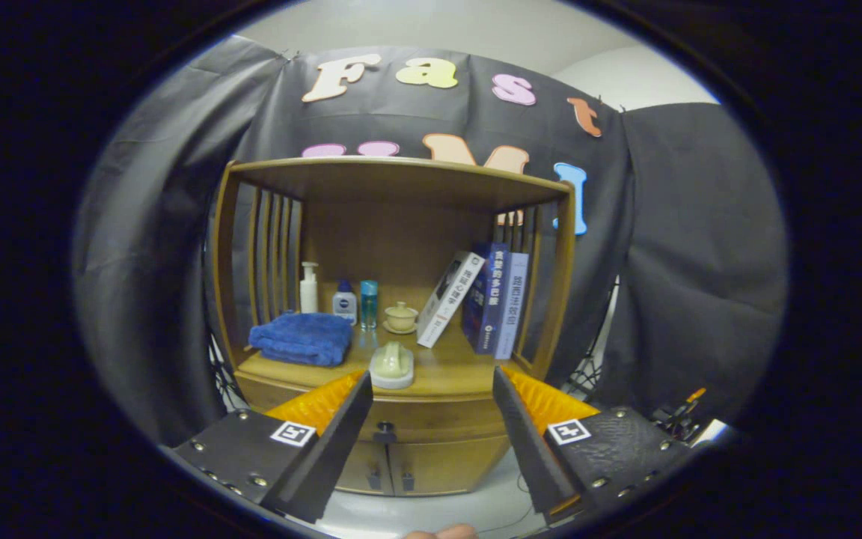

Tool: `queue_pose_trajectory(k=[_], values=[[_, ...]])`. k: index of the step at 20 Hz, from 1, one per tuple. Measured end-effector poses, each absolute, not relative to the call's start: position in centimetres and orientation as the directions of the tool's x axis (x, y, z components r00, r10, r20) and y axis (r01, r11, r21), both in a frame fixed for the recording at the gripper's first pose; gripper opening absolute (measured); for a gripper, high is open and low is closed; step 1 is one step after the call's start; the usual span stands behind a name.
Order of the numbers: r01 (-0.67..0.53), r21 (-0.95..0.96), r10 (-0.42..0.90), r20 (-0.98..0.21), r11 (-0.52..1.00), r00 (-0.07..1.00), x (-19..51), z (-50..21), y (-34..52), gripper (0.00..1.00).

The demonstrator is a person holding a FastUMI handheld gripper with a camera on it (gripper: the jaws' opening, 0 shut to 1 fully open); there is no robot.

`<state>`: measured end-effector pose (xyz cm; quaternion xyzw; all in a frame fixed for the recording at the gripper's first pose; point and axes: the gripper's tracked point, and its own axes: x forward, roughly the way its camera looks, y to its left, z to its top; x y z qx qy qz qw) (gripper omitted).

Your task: Pull open the drawer, take out the items inside it, and place them on the countertop above the cabinet.

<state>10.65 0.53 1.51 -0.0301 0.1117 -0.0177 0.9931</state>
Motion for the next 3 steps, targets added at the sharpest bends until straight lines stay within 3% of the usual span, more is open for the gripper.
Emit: queue_pose_trajectory(k=[3], values=[[0.056,-0.061,-0.065,-0.153,0.997,0.986,9.6,3.2,-1.1,0.97]])
